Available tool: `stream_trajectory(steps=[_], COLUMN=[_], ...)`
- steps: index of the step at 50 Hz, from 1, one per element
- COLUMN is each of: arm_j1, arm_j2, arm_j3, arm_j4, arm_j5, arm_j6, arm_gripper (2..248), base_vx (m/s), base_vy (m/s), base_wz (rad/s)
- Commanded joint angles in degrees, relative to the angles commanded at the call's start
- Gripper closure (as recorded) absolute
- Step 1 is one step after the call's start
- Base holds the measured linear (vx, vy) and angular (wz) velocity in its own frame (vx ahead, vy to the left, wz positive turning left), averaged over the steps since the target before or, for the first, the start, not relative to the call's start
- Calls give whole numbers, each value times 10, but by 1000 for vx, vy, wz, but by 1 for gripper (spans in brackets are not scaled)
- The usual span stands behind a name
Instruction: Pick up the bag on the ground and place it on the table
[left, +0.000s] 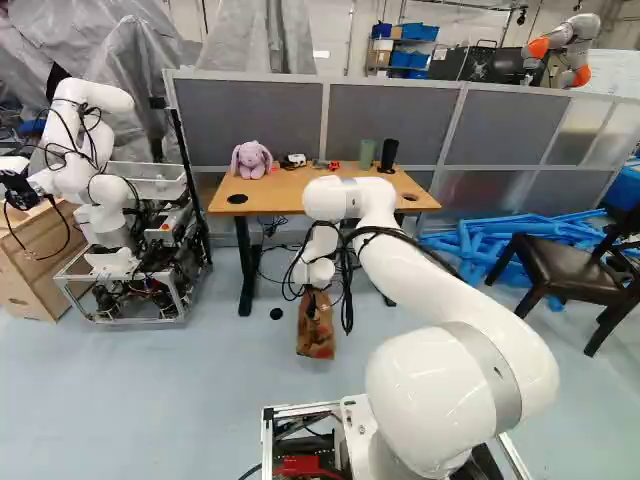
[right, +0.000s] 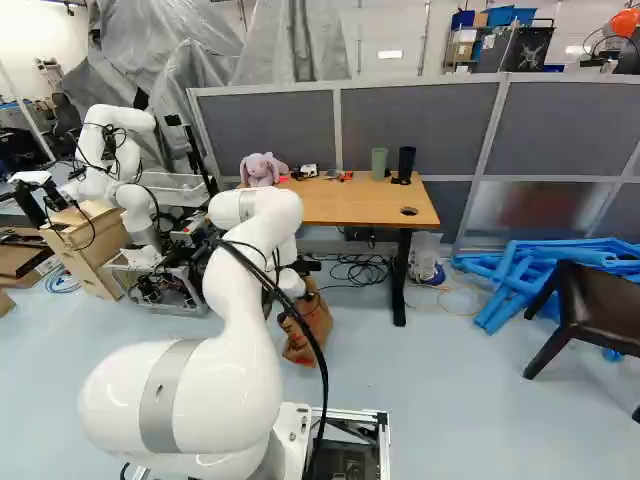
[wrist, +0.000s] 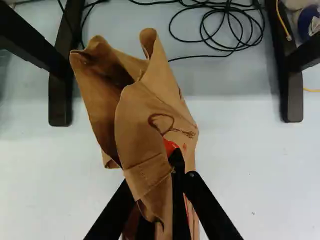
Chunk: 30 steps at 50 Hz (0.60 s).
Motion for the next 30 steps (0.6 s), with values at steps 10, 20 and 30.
stream_trajectory(steps=[10, 20, 30], arm_j1=[2, 5, 7], arm_j2=[12, 24, 32], arm_j3=[28, 57, 77], arm_j4=[0, 0, 0], arm_j5=[23, 47, 68], arm_j6=[0, 0, 0], arm_gripper=[225, 225, 225], base_vx=[0, 0, 0], base_vy=[0, 0, 0], base_wz=[0, 0, 0])
